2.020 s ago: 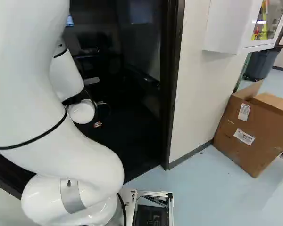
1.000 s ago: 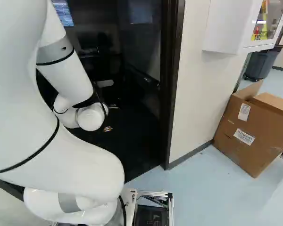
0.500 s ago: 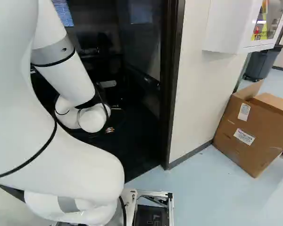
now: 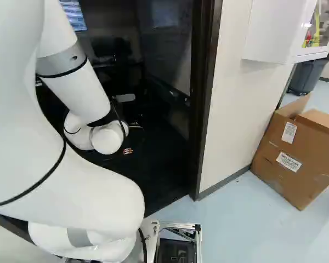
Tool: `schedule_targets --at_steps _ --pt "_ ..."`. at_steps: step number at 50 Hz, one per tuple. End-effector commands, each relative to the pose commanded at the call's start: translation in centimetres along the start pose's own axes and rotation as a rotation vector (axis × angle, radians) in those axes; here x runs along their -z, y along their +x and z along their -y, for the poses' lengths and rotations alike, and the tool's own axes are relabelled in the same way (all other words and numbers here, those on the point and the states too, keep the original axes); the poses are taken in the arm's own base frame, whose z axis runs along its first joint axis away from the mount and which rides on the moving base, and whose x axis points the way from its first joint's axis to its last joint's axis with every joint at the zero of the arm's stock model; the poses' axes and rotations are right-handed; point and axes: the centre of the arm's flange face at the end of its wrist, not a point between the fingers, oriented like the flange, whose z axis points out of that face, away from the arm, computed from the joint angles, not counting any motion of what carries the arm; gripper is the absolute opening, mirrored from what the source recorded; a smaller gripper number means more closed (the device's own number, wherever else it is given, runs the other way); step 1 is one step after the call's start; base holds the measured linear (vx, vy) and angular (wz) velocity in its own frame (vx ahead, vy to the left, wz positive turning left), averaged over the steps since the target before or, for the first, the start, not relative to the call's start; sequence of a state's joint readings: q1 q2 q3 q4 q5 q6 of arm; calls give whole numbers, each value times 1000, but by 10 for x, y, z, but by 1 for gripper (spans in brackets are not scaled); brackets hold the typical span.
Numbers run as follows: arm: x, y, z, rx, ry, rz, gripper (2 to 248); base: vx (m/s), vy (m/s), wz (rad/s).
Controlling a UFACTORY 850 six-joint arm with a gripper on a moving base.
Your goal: Open the door and move inside
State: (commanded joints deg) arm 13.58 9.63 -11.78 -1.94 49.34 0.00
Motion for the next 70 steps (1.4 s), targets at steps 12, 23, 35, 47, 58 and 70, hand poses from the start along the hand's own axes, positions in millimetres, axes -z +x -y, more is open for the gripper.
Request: schedule_targets --at_steps 12,23,35,47,58,70 --pt "0 0 0 0 0 0 247 73 3 -7" --pt "0 0 0 0 0 0 247 55 4 3" --pt "0 0 0 0 0 0 247 67 23 105" --pt "0 0 0 0 0 0 247 75 34 164" --pt "0 0 0 0 0 0 247 104 42 215" --pt "0 0 0 0 0 0 247 127 14 237"
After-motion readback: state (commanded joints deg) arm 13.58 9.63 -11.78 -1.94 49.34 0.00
